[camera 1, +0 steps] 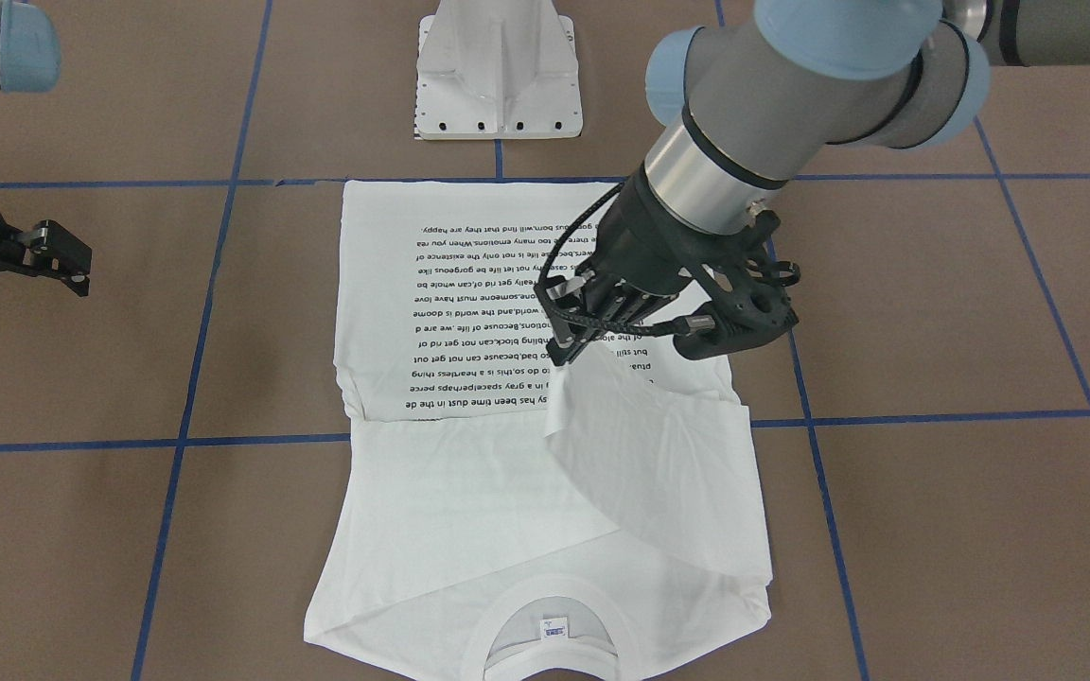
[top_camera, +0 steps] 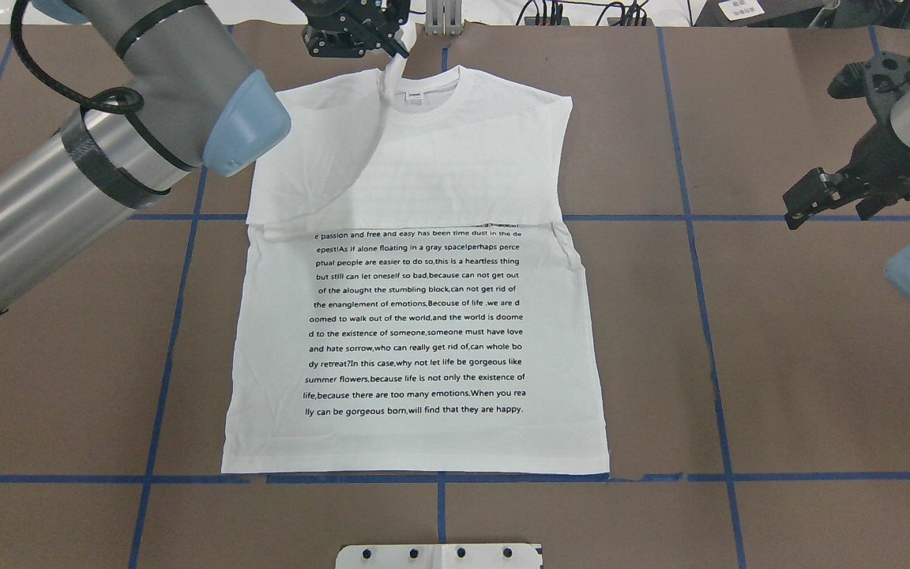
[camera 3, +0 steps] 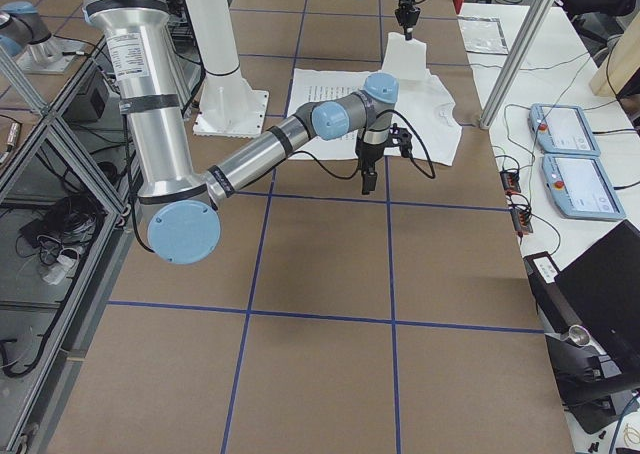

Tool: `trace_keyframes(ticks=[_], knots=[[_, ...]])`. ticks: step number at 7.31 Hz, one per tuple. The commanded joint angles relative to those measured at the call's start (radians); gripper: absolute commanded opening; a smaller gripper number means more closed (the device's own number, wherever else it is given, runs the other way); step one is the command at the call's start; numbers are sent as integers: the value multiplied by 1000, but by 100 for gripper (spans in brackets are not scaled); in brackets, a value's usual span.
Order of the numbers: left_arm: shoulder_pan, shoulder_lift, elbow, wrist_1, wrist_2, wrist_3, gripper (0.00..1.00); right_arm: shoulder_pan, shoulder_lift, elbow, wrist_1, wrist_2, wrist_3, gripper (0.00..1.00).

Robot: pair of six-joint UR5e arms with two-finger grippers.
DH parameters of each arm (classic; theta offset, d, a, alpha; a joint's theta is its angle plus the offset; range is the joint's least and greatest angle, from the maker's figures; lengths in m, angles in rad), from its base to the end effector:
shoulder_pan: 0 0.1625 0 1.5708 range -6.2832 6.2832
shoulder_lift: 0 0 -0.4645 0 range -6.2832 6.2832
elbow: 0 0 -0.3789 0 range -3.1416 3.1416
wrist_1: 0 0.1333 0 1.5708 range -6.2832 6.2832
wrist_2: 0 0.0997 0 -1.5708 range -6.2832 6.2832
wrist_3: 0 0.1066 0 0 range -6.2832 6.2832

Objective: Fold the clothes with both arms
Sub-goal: 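Carry the sleeve with the left gripper across the shirt toward the collar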

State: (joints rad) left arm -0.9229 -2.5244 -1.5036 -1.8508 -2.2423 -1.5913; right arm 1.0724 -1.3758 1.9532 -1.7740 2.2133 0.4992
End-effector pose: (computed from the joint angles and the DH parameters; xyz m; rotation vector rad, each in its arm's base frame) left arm 0.3898 -0.6259 0.0789 -0.0448 1.2682 -0.4239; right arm -0.1931 -0.5000 0.4544 0.0135 -0.7303 -0.1194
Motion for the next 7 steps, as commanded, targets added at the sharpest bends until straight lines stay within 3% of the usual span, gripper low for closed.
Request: trace_keyframes(ticks=[1,3,5,7], knots=[[48,-37,5,-7,7,-79,0,1,-3,-4,1,0,2,100],[103,-36,51,-57,67,-93,0,0,6,-14,1,-1,13,100],[169,-37,175,-221,145,-157,0,-2,14,-25,1,-1,15,100],[267,-37,181,-222,212,-156,0,-2,15,-28,1,-1,15,100]])
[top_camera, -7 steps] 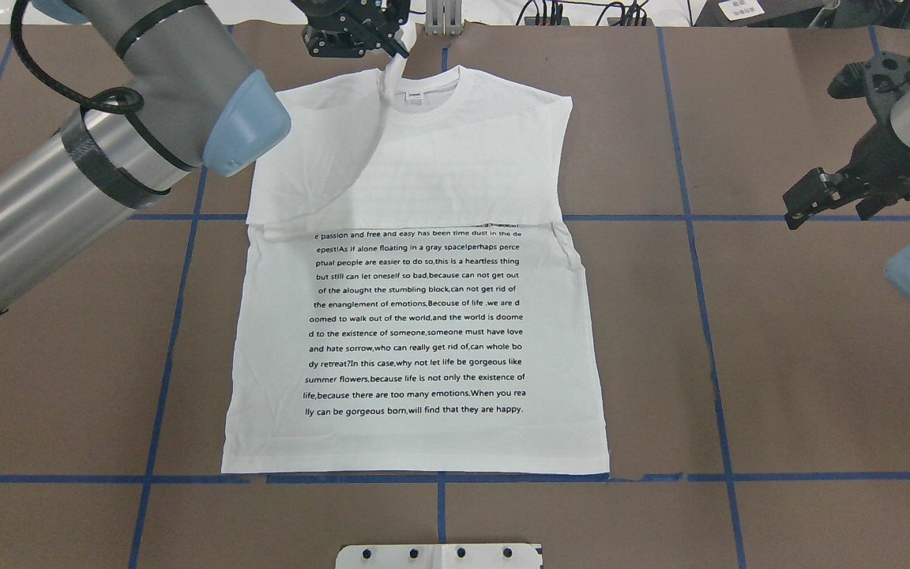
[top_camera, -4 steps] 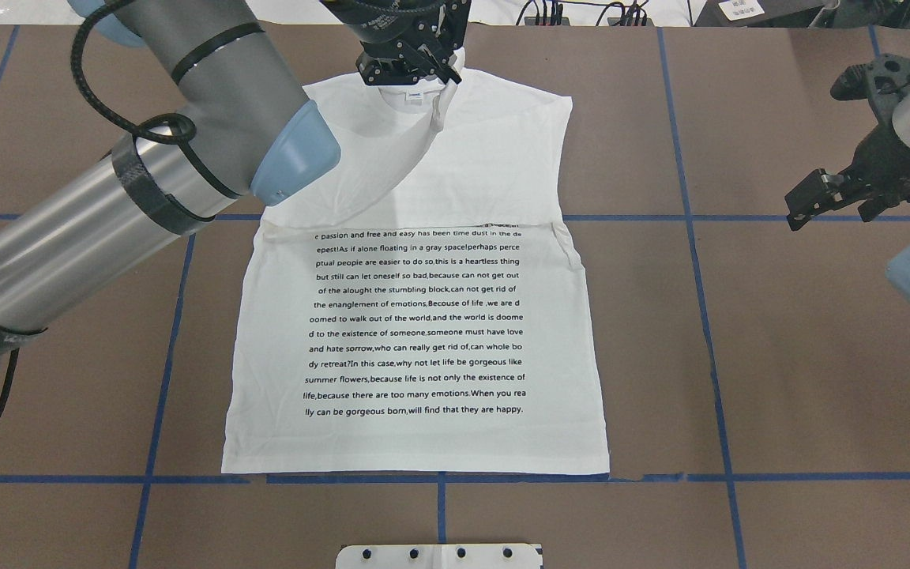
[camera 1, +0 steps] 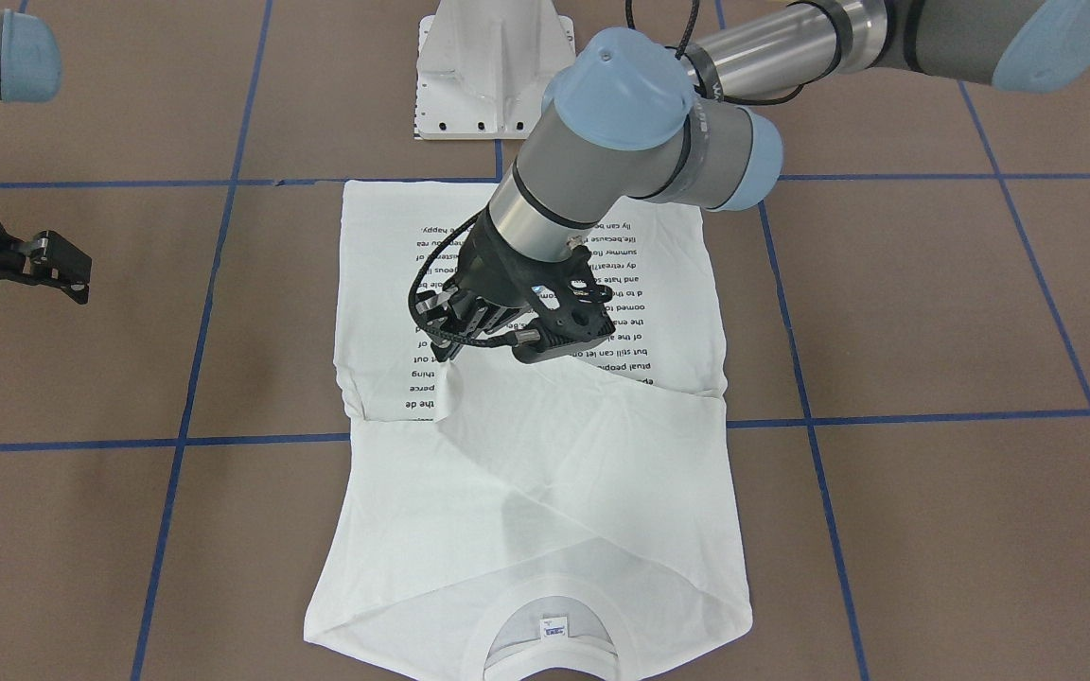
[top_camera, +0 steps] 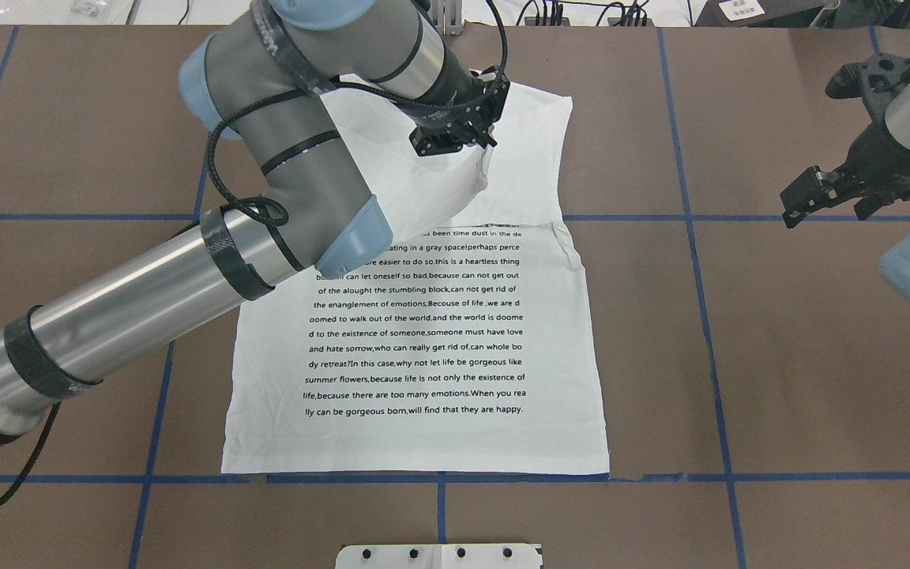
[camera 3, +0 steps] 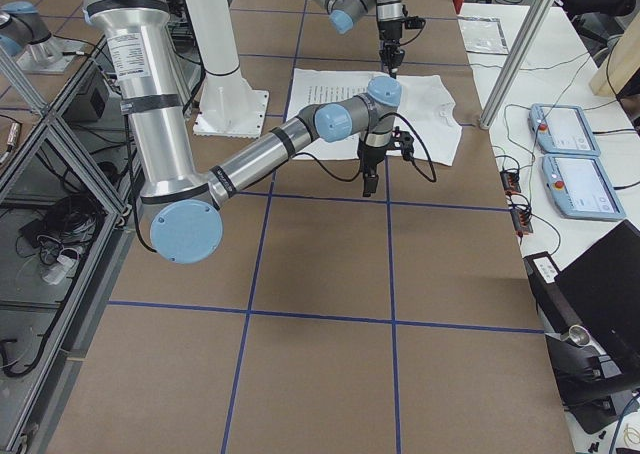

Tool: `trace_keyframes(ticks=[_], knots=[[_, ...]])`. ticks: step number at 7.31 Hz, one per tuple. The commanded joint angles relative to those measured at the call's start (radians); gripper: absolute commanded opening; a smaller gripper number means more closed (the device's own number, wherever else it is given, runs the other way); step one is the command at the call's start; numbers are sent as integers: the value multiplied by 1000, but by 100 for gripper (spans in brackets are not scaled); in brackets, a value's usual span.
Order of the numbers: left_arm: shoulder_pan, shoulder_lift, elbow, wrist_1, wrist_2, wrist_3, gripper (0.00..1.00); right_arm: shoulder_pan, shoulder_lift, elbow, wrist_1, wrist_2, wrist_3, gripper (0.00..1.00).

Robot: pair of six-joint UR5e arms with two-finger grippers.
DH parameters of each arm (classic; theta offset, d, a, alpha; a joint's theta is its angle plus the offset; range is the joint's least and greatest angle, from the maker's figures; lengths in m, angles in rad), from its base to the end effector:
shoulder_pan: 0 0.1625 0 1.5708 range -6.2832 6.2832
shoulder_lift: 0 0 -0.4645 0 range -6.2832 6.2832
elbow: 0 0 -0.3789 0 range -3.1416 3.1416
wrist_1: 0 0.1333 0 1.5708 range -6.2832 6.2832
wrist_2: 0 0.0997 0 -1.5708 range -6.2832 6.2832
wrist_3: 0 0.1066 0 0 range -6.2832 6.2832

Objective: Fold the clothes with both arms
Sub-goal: 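Carry the sleeve with the left gripper across the shirt toward the collar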

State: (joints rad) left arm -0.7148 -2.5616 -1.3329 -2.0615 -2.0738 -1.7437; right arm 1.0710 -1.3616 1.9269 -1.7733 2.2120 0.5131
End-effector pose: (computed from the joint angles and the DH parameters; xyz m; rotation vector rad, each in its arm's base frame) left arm 0.5395 -0.5767 0.0936 -0.0951 1.2949 -0.4488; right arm -0.1977 -0.5072 0.4584 -0.0013 -0.7243 -0.1036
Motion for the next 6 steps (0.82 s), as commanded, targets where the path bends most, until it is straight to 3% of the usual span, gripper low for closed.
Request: trace_keyframes(ticks=[1,2,3,6], knots=[[119,-5,17,-11,99,-3,0,-2,7,-12,0,0,1,100],[142,-14,50,-12,118,-6,33,-2,28,-29,0,8,4,100],[161,-14,78,-47,127,-7,99,-5,36,-58,2,32,11,100],[158,1,72,-57,149,54,100,-37,73,-69,41,40,31,100]])
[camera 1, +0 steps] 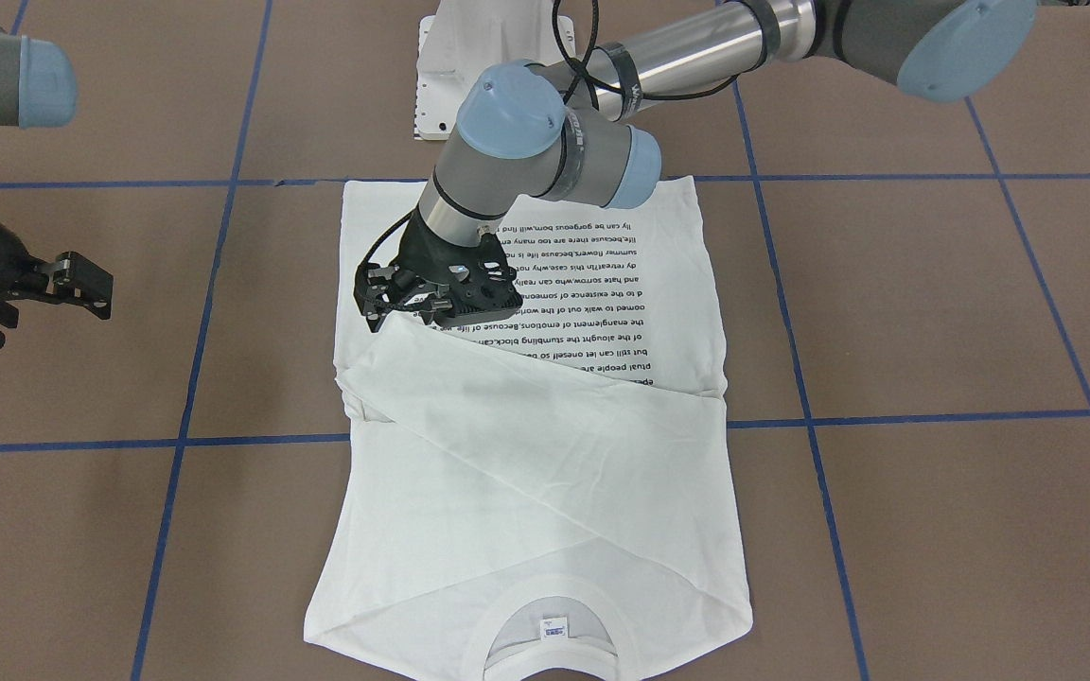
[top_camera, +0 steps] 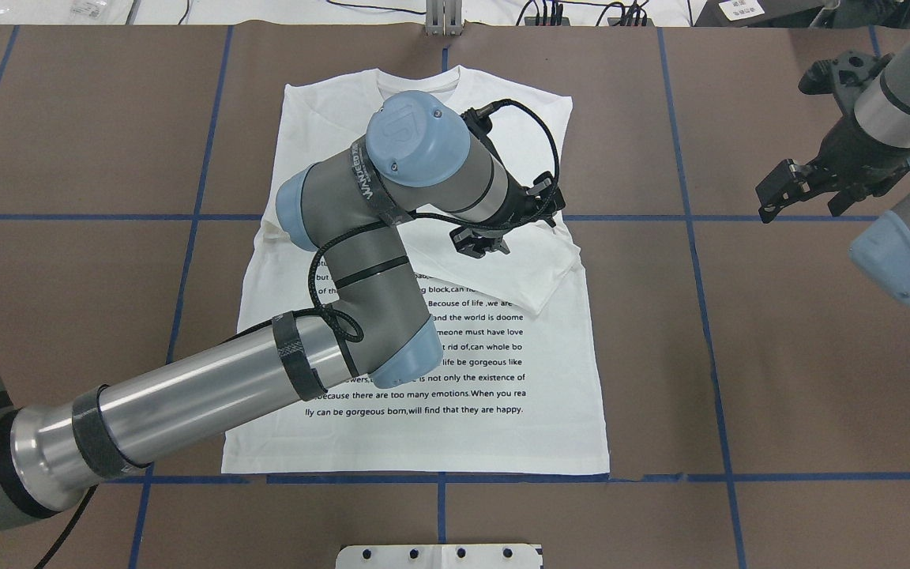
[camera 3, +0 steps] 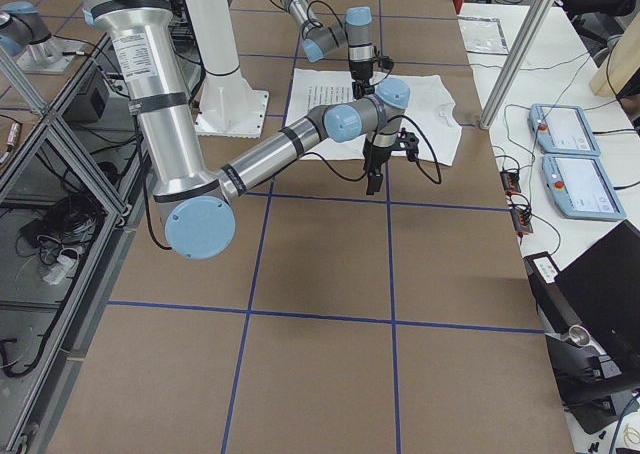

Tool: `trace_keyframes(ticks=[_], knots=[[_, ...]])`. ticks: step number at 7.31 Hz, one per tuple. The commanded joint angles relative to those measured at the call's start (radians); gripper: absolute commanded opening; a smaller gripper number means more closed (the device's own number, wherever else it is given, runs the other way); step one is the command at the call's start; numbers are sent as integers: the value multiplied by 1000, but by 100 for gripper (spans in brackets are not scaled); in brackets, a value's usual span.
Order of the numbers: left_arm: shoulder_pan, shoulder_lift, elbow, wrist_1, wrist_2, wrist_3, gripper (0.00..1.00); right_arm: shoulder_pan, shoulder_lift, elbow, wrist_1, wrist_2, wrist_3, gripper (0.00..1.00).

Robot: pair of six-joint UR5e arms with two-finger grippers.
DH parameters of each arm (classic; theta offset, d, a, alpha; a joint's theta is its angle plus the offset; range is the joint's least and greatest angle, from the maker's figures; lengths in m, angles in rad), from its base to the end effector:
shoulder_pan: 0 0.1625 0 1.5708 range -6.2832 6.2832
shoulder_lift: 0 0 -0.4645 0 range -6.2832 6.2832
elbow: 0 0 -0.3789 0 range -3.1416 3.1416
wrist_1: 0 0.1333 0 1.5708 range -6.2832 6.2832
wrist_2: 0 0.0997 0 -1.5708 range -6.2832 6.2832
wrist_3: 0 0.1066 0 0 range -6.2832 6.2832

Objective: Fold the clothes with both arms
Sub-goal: 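Carry the sleeve with the left gripper across the shirt toward the collar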

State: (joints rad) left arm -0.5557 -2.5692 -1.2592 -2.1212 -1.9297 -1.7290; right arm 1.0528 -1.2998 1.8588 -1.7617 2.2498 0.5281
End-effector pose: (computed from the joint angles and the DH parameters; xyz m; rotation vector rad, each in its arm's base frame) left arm 0.6379 -0.5090 0.1123 -0.0644 1.2673 -0.3946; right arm -0.2238 -0.5267 0.4506 -0.0288 -0.7581 -0.1153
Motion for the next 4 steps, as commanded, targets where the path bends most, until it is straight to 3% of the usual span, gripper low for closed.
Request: trace_keyframes(ticks=[1,3,4], knots=[[-12,20,-6,9,3,72,100,-52,10,6,107,-2,136,100],[-33,159,-157,70,-2,191,100,-182,-12,29,310,-102,397,100],[-47,223,-266,175,-3,281,100,-254,-15,64,317,-154,476,100]])
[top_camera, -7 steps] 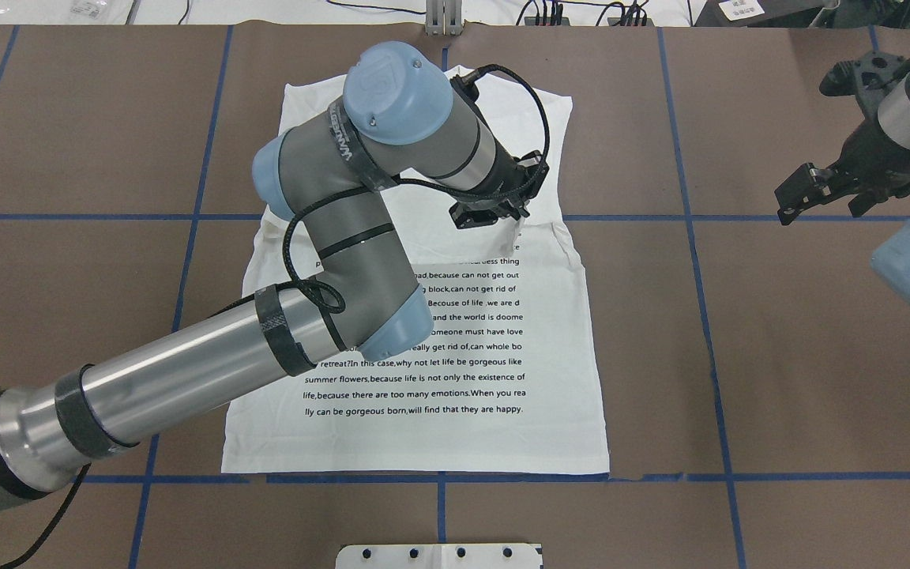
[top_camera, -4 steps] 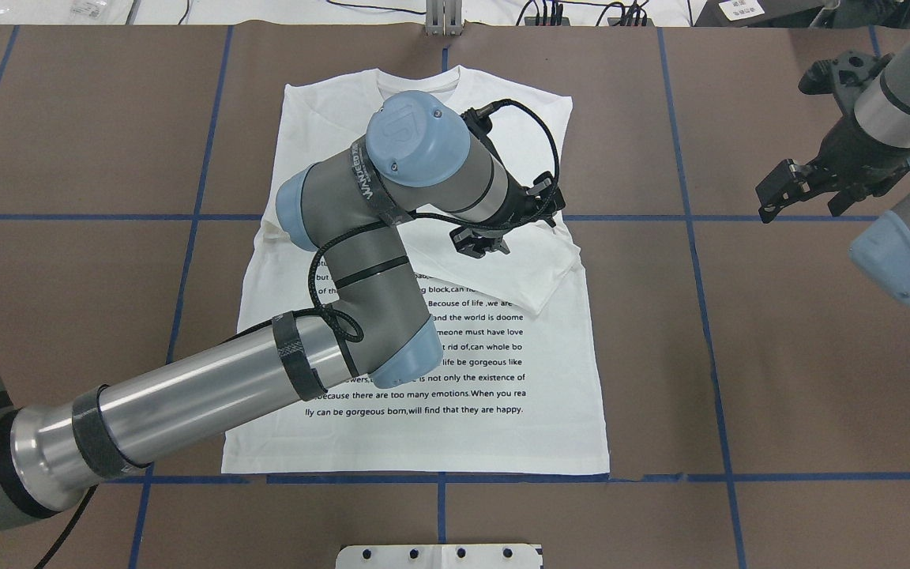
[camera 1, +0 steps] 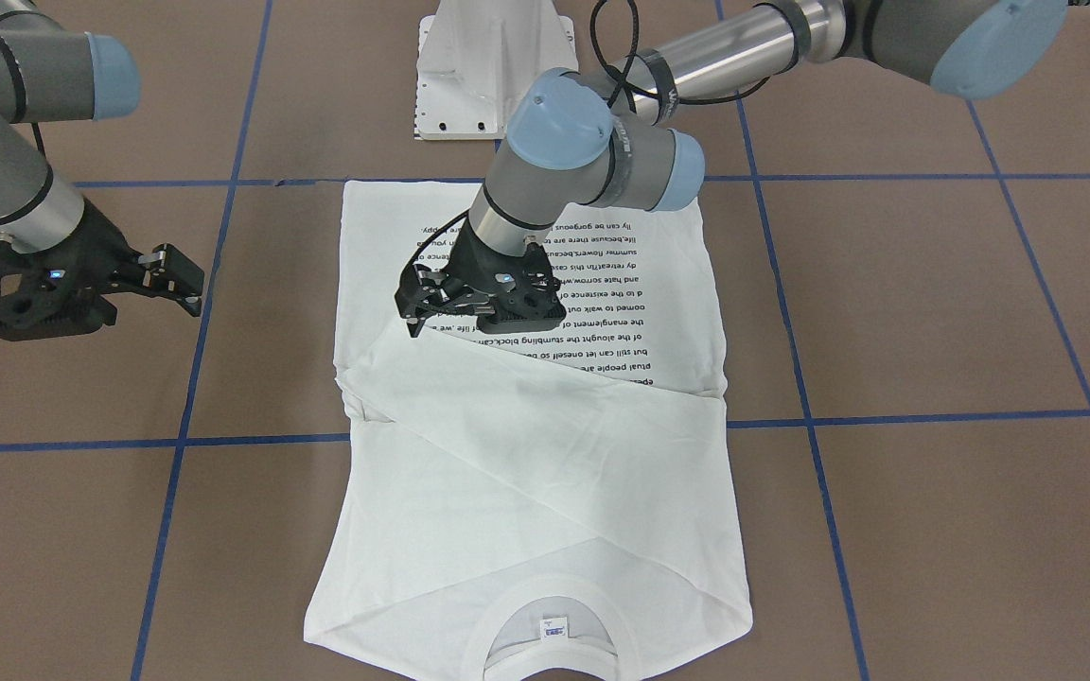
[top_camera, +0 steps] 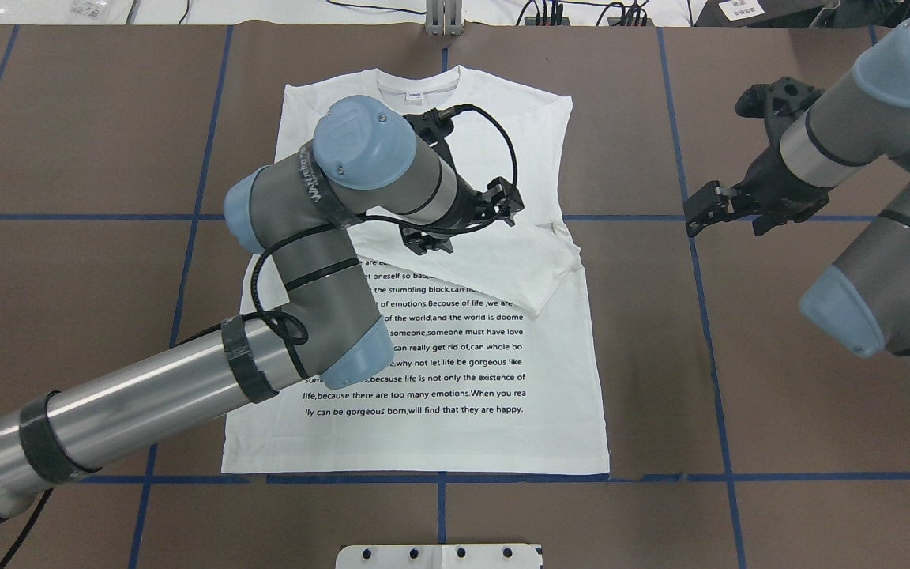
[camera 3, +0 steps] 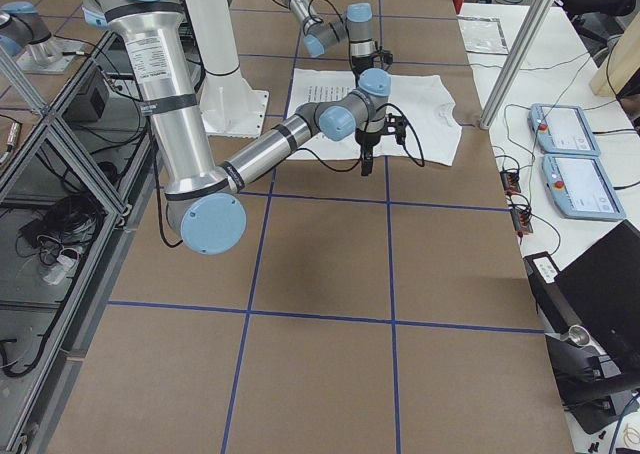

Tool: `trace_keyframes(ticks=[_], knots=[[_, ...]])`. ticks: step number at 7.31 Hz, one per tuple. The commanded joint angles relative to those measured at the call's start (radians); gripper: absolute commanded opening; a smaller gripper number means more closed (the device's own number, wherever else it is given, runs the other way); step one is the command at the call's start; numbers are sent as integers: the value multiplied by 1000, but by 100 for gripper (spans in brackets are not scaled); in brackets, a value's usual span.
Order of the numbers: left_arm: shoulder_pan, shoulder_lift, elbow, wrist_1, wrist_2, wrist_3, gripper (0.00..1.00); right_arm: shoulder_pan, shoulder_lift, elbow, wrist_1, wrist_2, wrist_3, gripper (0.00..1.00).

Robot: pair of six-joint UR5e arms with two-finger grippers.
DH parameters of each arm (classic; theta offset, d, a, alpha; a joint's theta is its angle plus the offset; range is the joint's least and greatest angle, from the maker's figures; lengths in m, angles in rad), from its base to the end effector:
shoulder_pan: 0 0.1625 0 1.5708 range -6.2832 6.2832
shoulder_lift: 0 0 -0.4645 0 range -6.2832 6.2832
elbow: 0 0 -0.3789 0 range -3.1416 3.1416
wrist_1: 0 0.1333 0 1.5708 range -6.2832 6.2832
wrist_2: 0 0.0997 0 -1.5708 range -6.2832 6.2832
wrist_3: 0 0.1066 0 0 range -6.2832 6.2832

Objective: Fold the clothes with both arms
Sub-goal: 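Release the sleeve and move both grippers to the shirt's side edges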

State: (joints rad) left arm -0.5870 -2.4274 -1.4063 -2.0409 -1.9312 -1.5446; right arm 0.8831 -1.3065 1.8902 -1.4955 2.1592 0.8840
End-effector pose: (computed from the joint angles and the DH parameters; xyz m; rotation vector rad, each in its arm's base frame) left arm 0.5913 -0.5083 0.1731 0.0430 1.1937 -0.2835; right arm -0.3049 -0.4880 0.4111 0.0511 -0.8516 -0.0096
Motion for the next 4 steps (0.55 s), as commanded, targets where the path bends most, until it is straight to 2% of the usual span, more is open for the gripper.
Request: trace_keyframes(ticks=[1,2,4], knots=[[-33,173,-252,185,-2,175,100,-169,-25,77,51,-122,210,100],[-49,292,-392,230,0,245,100,-249,-36,128,49,-189,302,100],[-79,472,-550,249,0,334,100,-401,-77,194,49,-290,427,100]])
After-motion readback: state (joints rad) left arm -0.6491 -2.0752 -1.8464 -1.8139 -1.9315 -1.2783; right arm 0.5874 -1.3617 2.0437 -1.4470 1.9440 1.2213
